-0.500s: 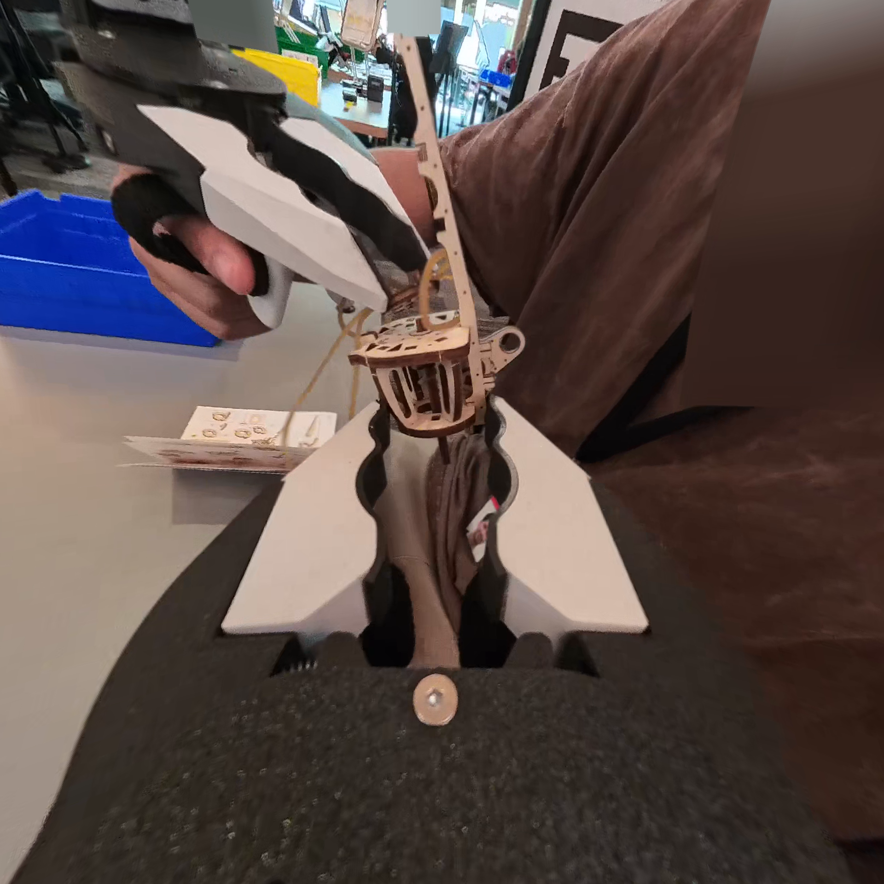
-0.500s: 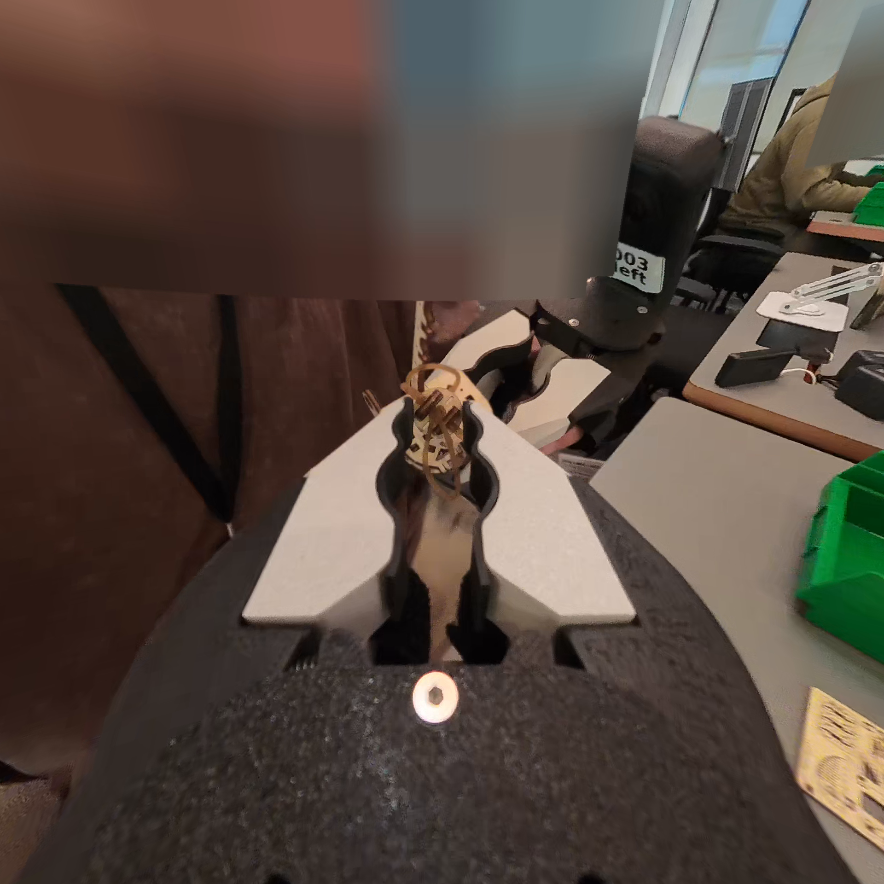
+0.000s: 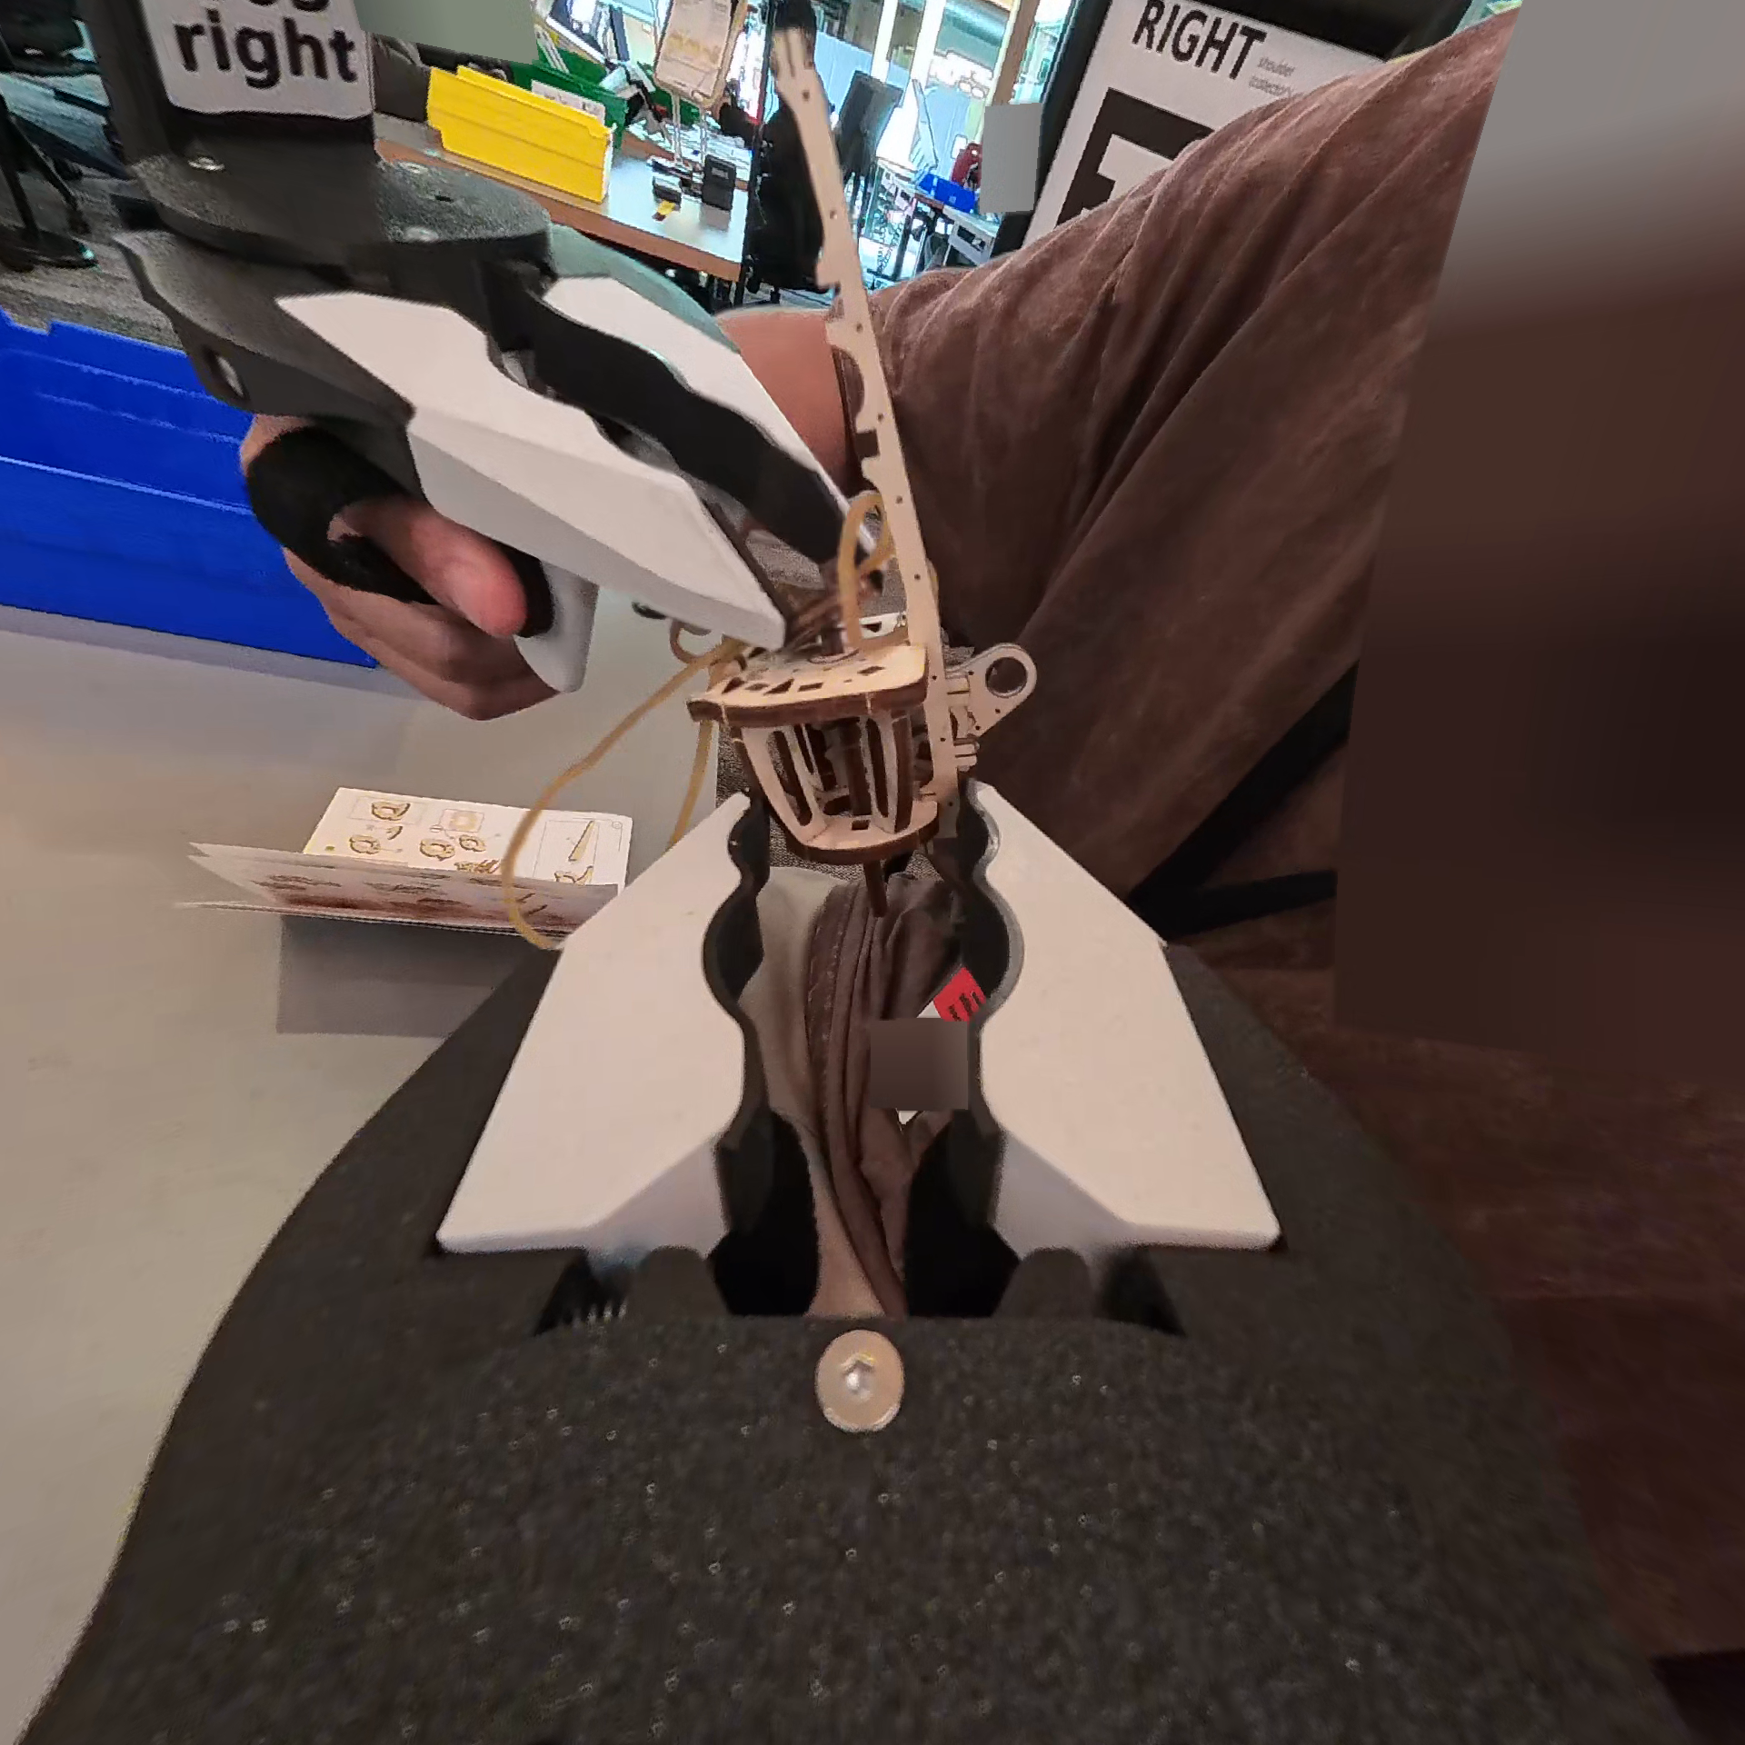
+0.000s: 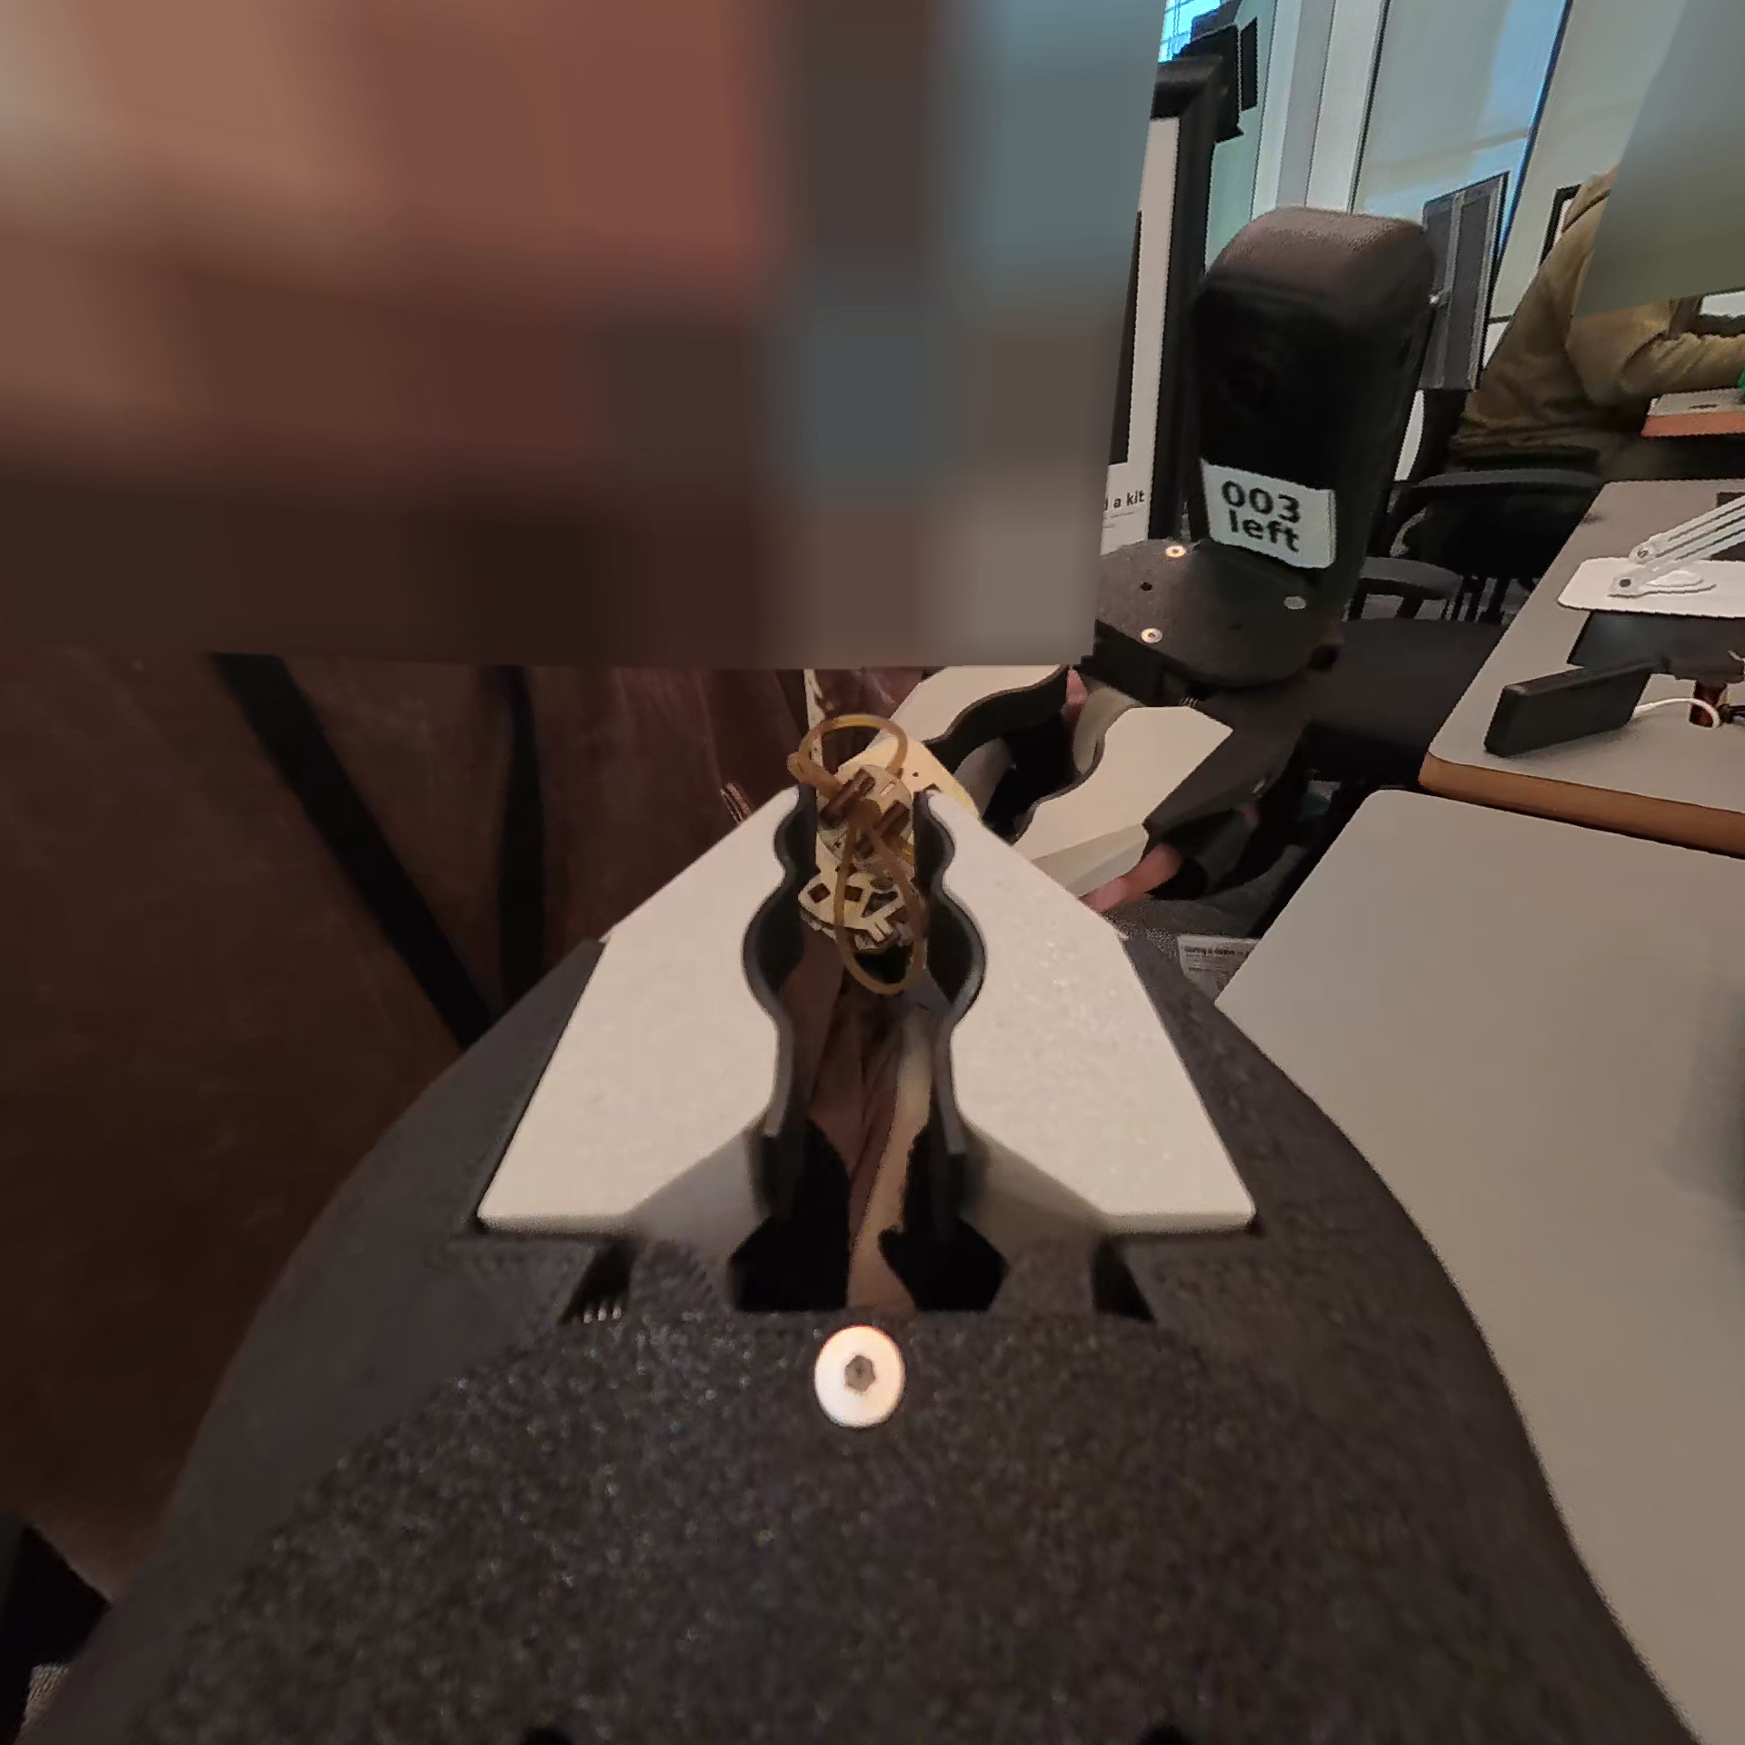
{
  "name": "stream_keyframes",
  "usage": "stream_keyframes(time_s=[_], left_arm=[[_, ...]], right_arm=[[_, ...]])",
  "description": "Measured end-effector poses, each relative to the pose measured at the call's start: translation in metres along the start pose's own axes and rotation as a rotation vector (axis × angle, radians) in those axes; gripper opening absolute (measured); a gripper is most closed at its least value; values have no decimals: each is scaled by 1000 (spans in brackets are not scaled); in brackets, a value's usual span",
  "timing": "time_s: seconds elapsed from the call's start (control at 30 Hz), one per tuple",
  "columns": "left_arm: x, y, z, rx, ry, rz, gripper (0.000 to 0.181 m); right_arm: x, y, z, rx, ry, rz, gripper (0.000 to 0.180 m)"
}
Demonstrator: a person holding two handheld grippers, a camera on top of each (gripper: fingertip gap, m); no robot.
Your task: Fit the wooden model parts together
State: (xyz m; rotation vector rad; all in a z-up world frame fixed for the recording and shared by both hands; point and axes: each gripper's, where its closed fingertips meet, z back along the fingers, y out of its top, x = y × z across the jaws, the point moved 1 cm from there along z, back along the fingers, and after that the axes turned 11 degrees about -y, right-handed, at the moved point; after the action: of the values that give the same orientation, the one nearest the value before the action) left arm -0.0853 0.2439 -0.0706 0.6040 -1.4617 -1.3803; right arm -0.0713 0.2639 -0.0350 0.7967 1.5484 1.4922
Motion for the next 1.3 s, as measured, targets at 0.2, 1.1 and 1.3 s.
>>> stream_keyframes(time_s=[0.2, 1.1, 1.3], left_arm=[[0, -2, 1, -7, -12, 14, 37], [-13, -23, -10, -142, 73, 85, 37], [-19, -29, -12, -201, 136, 57, 37]], right_arm=[[1, -2, -2, -61, 8, 30, 19], [1, -31, 4, -421, 27, 214, 19], [1, -39, 8, -443, 54, 186, 19]])
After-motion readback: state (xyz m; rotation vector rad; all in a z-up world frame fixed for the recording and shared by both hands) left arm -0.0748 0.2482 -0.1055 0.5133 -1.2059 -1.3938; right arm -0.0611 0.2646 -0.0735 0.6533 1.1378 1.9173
